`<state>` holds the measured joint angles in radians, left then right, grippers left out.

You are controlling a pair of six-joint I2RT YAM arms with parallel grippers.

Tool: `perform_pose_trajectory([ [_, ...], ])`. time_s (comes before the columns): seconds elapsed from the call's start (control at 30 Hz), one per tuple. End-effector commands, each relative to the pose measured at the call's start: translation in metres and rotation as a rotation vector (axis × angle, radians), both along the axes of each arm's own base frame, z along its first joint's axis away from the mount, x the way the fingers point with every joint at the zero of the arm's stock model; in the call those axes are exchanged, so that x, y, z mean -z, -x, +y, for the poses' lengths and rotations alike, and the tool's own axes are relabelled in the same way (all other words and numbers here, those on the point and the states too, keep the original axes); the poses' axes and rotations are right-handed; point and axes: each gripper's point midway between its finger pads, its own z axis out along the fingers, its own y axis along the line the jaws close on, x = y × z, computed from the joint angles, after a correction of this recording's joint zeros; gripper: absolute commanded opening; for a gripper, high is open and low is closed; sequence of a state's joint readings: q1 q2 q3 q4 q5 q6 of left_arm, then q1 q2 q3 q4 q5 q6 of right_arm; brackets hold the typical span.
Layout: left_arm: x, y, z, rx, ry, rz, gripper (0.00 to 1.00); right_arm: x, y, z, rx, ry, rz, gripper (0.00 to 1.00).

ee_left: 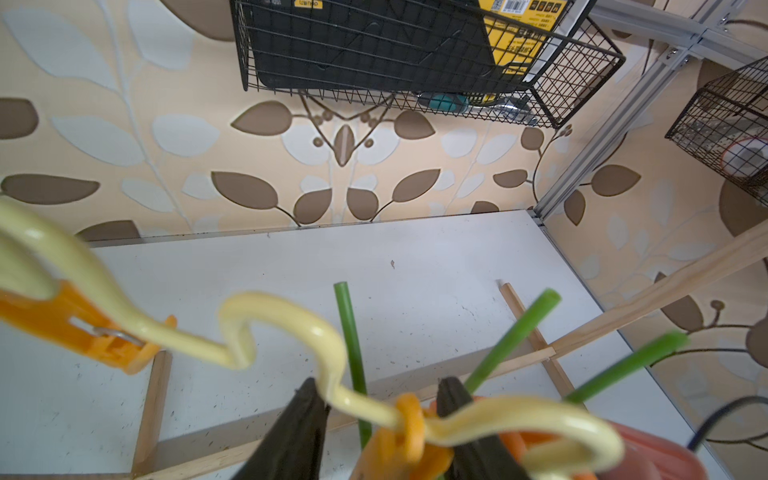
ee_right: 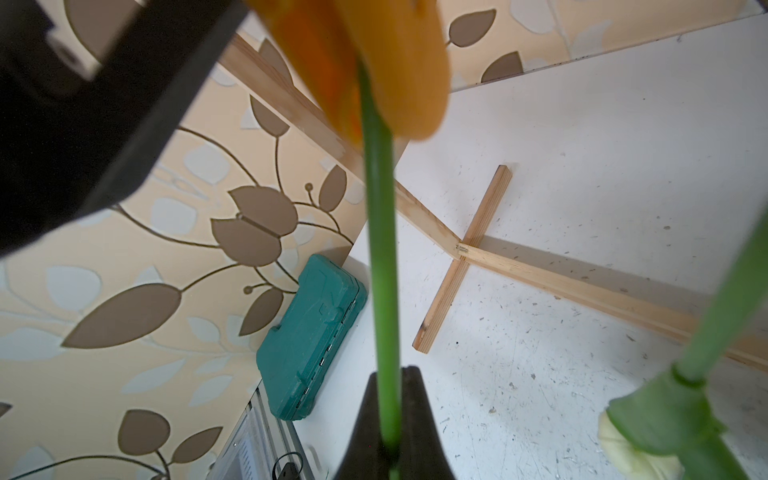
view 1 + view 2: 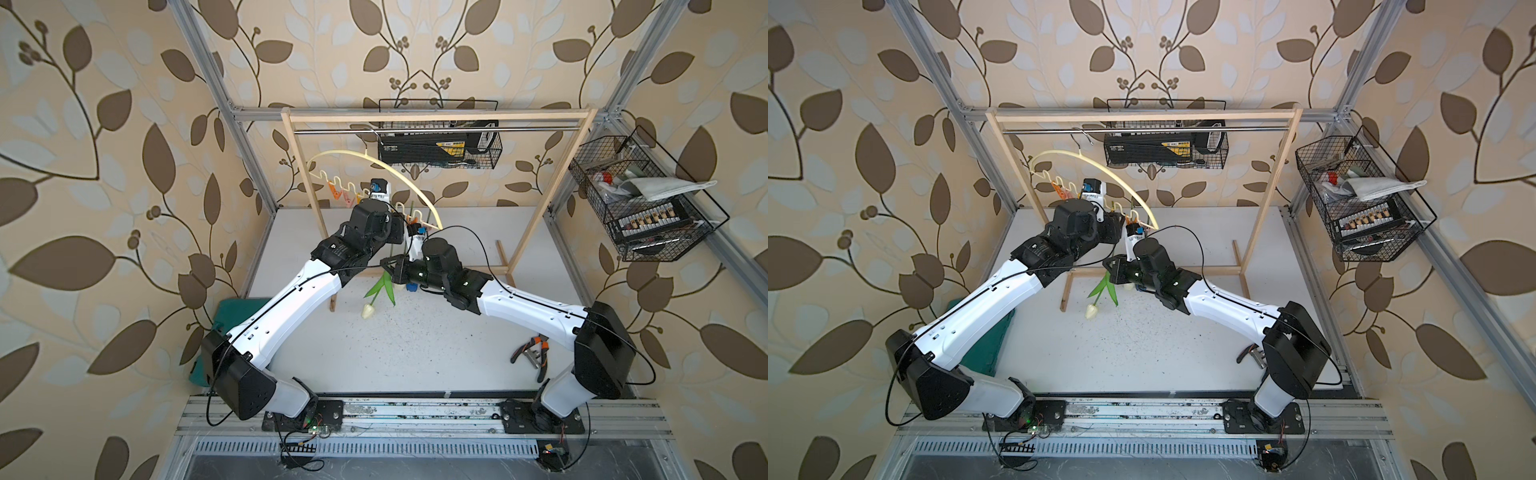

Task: Dry the flowers on a clothes hanger
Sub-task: Clamp the flower onto the hanger.

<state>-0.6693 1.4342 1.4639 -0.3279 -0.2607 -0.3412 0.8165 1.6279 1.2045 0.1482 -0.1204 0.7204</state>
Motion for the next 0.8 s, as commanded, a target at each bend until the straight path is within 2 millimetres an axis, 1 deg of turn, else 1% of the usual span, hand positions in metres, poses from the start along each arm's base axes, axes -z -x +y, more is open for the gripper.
perform_pose_trajectory([
  [0.0, -0.023, 0.007, 0.001, 0.008, 0.033, -0.047, 0.54, -0.012, -0.003, 0.010, -0.027, -0.023, -0.029, 0.00],
  [0.03, -0.024, 0.007, 0.001, 0.009, 0.034, -0.048, 0.55, -0.012, -0.002, 0.010, -0.030, -0.024, -0.028, 0.03],
  [0.07, -0.024, 0.007, 0.001, 0.009, 0.033, -0.048, 0.56, -0.010, -0.002, 0.010, -0.033, -0.021, -0.024, 0.10],
  [0.1, -0.024, 0.007, 0.001, 0.011, 0.031, -0.048, 0.56, -0.009, -0.001, 0.010, -0.038, -0.019, -0.019, 0.22],
  [0.13, -0.024, 0.007, 0.001, 0.010, 0.031, -0.048, 0.56, -0.008, 0.001, 0.010, -0.044, -0.017, -0.014, 0.30],
  [0.17, -0.023, 0.007, 0.001, 0.011, 0.031, -0.047, 0.57, -0.007, 0.002, 0.010, -0.048, -0.017, -0.009, 0.32],
  [0.27, -0.021, 0.007, 0.000, 0.013, 0.030, -0.039, 0.59, -0.001, 0.008, 0.007, -0.058, -0.011, 0.011, 0.45],
  [0.43, -0.019, 0.006, 0.000, 0.010, 0.027, -0.037, 0.59, -0.002, 0.022, -0.006, -0.071, 0.005, 0.018, 0.64],
  [0.47, -0.019, 0.006, 0.001, 0.008, 0.023, -0.039, 0.59, -0.004, 0.026, -0.008, -0.077, 0.012, 0.020, 0.66],
  [0.57, -0.017, 0.005, 0.002, 0.002, 0.010, -0.040, 0.60, -0.004, 0.040, -0.021, -0.091, 0.060, 0.043, 0.76],
  [0.77, -0.016, 0.005, 0.002, 0.001, 0.008, -0.039, 0.62, 0.005, 0.076, -0.054, -0.142, 0.178, 0.079, 0.79],
])
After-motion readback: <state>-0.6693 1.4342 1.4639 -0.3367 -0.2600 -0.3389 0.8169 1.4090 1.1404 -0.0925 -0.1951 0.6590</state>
